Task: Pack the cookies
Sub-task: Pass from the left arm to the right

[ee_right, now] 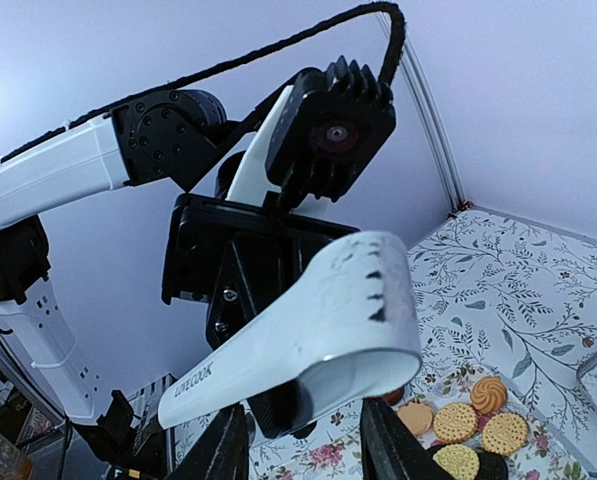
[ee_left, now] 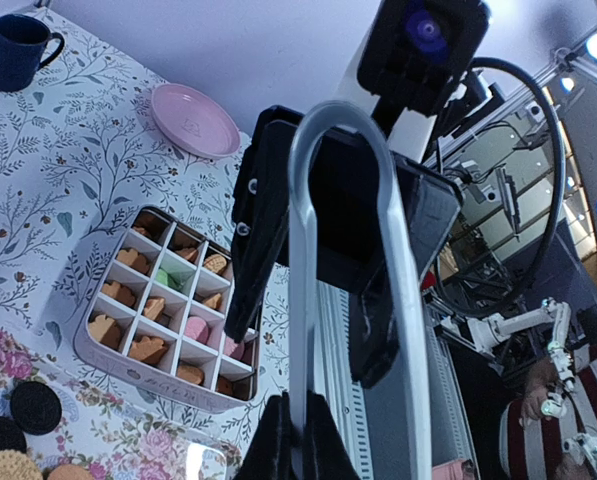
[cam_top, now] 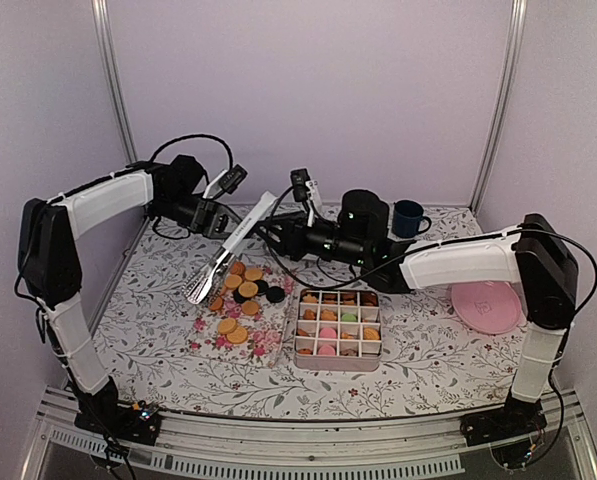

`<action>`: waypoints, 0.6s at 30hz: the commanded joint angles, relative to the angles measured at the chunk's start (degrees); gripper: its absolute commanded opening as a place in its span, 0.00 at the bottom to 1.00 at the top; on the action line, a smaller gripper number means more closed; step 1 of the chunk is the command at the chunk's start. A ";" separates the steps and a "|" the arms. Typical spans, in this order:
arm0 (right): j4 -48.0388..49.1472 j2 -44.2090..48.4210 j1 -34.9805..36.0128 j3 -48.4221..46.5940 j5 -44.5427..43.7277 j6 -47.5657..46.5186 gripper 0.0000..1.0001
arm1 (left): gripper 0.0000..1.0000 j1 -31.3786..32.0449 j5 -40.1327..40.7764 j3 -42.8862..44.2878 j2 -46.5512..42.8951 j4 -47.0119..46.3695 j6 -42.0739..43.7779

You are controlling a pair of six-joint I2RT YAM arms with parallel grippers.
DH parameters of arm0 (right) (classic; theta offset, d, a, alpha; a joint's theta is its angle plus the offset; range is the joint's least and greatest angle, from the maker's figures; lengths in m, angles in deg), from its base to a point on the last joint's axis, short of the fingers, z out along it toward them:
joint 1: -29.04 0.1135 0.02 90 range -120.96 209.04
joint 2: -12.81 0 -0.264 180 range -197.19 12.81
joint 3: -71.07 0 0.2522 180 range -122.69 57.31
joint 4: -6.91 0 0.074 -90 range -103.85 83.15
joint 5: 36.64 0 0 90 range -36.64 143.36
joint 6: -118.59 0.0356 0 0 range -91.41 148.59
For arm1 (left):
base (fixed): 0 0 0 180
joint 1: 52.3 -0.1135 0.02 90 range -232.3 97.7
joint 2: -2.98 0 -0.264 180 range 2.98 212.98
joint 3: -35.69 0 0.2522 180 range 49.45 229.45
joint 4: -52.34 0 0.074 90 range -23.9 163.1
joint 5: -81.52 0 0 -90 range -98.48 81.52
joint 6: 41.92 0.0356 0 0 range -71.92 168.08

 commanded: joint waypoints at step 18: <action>10.72 -1.13 -0.25 -1.09 -1.57 4.29 0.00 | 0.54 2.95 0.57 -6.80 -4.80 1.56 5.53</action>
